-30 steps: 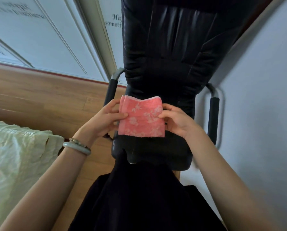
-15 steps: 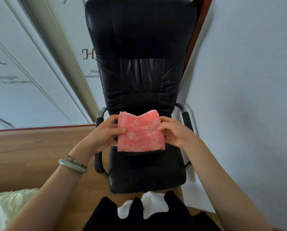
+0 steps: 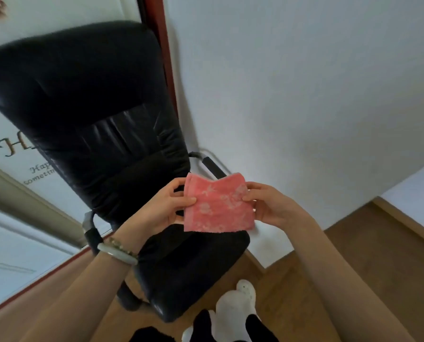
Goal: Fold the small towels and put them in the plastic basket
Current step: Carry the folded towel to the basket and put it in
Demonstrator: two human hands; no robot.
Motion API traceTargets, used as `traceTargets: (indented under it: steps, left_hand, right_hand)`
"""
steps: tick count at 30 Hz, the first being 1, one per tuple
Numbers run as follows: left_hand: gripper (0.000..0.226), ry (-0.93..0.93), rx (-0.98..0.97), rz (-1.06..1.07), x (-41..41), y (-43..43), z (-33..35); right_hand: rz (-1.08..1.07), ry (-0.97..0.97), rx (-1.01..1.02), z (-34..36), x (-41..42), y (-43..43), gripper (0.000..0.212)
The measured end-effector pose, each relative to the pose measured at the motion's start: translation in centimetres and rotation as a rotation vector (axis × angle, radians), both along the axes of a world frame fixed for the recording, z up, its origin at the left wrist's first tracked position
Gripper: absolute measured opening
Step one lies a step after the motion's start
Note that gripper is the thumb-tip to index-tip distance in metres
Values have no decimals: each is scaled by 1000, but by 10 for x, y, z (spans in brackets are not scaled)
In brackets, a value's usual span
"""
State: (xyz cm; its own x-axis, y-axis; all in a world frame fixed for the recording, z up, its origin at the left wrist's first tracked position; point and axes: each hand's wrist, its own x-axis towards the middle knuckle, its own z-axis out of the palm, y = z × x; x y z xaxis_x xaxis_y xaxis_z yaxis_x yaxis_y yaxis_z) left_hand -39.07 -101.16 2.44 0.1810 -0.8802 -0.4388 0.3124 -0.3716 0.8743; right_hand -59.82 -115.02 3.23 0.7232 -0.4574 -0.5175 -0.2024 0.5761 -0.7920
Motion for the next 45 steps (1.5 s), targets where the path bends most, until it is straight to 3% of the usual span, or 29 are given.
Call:
traceTargets:
  steps: [5, 11, 19, 26, 36, 45]
  left_hand:
    - [53, 23, -21, -247, -46, -42, 6]
    - [44, 76, -38, -492, -124, -84, 13]
    - [47, -13, -42, -785, -259, -112, 17]
    - [40, -44, -42, -940, -400, -96, 18]
    - [47, -14, -37, -1101, -592, -54, 16]
    - [54, -66, -59, -1417, -748, -14, 23]
  right_hand:
    - [-261, 5, 1, 6, -72, 8, 29]
    - [-509, -5, 2, 14, -167, 27, 33]
    - [-778, 9, -40, 11, -302, 74, 32]
    - [-941, -7, -44, 7, -431, 123, 35]
    - [-1087, 23, -96, 7, -605, 206, 35]
    - [-1382, 11, -78, 9, -716, 307, 43]
